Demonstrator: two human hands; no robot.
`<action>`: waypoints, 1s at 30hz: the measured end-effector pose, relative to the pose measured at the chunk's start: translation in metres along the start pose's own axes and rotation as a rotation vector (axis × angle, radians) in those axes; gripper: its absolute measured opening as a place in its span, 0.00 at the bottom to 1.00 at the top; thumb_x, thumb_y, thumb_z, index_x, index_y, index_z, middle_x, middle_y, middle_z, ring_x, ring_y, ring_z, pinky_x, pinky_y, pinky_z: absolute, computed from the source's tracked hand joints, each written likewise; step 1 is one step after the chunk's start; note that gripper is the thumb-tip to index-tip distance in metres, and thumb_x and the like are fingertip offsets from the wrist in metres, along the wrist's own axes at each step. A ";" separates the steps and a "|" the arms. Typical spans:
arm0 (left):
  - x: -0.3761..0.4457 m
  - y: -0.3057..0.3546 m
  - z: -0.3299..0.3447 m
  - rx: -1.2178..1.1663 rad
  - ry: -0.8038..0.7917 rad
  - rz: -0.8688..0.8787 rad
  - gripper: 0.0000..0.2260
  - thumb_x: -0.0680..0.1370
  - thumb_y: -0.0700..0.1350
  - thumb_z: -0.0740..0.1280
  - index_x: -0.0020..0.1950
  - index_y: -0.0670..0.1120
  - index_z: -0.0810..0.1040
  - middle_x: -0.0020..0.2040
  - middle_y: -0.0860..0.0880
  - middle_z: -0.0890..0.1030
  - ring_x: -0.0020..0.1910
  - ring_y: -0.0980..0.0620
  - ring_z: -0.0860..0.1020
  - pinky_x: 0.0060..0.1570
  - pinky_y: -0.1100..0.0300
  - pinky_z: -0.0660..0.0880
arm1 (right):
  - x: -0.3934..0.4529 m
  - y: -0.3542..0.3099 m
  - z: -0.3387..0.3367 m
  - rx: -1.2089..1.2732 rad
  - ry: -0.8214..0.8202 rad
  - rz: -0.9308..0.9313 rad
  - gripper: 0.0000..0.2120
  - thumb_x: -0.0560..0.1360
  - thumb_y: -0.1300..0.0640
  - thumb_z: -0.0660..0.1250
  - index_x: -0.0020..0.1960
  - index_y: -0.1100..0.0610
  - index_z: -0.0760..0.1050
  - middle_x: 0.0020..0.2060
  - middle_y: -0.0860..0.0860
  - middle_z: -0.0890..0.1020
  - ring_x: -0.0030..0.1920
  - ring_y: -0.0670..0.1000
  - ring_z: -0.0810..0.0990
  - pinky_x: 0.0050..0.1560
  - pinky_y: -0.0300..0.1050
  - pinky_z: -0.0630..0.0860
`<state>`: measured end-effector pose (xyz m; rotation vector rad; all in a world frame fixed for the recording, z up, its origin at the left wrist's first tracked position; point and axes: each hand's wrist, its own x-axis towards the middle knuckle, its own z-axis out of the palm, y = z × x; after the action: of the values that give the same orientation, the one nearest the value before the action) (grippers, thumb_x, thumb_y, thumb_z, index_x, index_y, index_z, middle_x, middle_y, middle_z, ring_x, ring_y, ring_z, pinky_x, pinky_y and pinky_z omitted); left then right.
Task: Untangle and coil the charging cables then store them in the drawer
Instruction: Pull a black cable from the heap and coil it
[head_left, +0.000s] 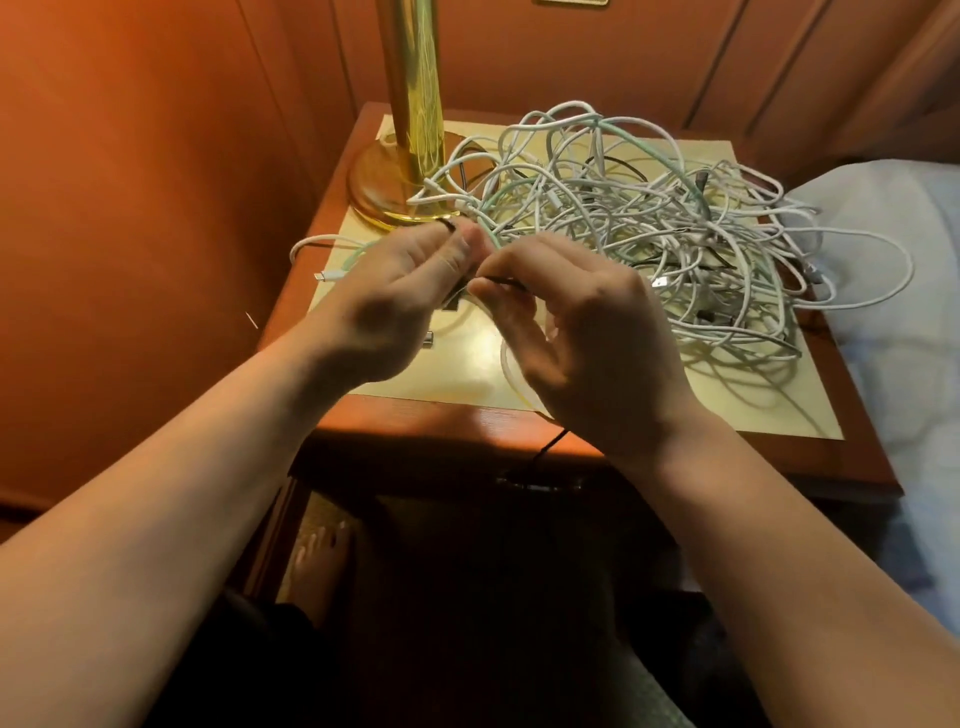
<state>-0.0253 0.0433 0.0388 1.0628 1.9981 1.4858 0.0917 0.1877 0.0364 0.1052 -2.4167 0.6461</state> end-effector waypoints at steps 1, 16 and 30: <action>-0.001 0.001 0.003 -0.033 -0.038 -0.018 0.20 0.88 0.48 0.52 0.50 0.36 0.77 0.43 0.40 0.79 0.44 0.43 0.77 0.49 0.50 0.76 | 0.000 0.003 -0.002 -0.013 0.022 -0.016 0.11 0.84 0.51 0.66 0.53 0.57 0.82 0.44 0.49 0.82 0.41 0.54 0.81 0.37 0.55 0.79; 0.001 0.008 0.020 -1.076 -0.400 -0.274 0.22 0.85 0.51 0.51 0.31 0.51 0.58 0.27 0.51 0.55 0.25 0.53 0.55 0.27 0.58 0.52 | 0.001 0.019 0.011 0.454 -0.187 0.389 0.17 0.87 0.55 0.59 0.44 0.60 0.76 0.25 0.41 0.73 0.26 0.42 0.71 0.31 0.37 0.66; 0.007 0.012 0.005 -0.933 0.231 -0.197 0.24 0.88 0.51 0.52 0.42 0.43 0.81 0.37 0.48 0.82 0.37 0.53 0.81 0.44 0.59 0.81 | -0.003 -0.014 0.005 0.433 -0.404 0.514 0.21 0.80 0.56 0.62 0.30 0.55 0.79 0.20 0.48 0.70 0.22 0.45 0.65 0.29 0.42 0.62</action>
<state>-0.0226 0.0531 0.0490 0.2981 1.1912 2.1366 0.0950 0.1726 0.0372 -0.2397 -2.6580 1.5029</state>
